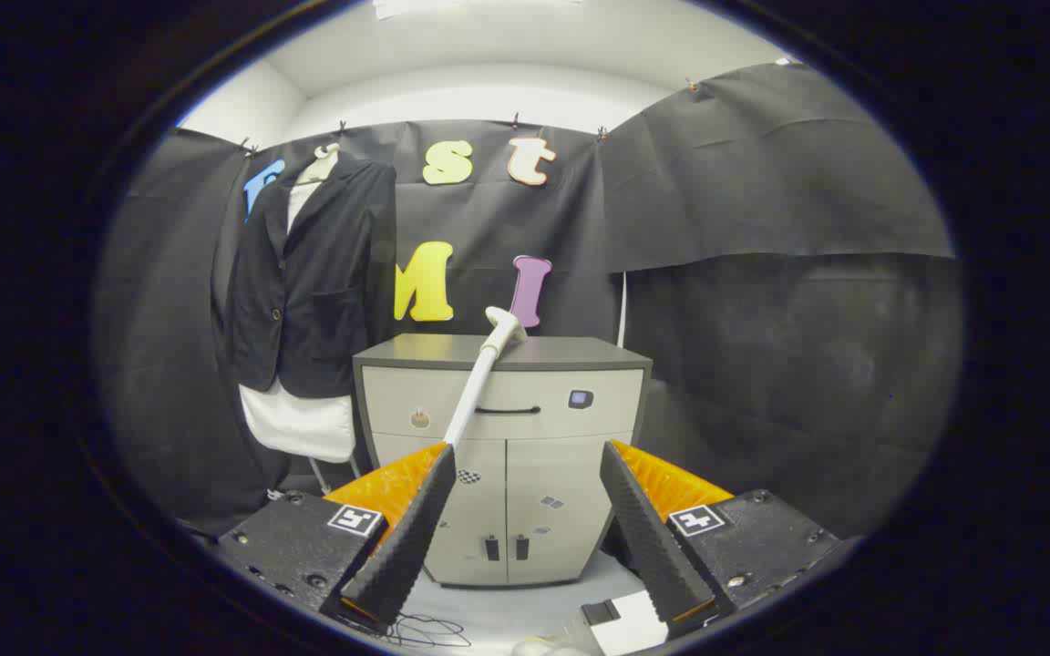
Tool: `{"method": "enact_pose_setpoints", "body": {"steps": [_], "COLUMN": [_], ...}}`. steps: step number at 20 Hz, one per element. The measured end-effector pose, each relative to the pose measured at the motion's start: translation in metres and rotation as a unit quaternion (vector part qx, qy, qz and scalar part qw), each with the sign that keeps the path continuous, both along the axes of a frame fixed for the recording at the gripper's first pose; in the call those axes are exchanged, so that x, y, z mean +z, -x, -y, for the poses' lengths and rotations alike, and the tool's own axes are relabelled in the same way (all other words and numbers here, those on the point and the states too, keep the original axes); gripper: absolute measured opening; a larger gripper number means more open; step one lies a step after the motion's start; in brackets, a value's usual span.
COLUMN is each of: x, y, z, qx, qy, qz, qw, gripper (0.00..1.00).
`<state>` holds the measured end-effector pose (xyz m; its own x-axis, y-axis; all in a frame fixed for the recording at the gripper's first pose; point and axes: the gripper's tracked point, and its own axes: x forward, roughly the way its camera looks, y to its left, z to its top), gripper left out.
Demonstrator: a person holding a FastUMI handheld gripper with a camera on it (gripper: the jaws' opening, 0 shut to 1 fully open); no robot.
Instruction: Iron the clothes twice with a garment steamer, once on the left side and once on the right side.
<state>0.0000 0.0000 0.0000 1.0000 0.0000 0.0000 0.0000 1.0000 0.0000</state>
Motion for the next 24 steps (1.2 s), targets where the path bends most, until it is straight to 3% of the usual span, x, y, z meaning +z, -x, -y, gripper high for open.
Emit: {"method": "enact_pose_setpoints", "body": {"steps": [16,24], "x": [0.011,0.046], "y": [-0.005,-0.026], "z": [-0.008,0.001], "qx": [-0.003,-0.015], "qy": [-0.007,-0.009], "qz": [0.000,-0.003], "qw": [1.000,1.000], "gripper": [0.99,0.99]}}
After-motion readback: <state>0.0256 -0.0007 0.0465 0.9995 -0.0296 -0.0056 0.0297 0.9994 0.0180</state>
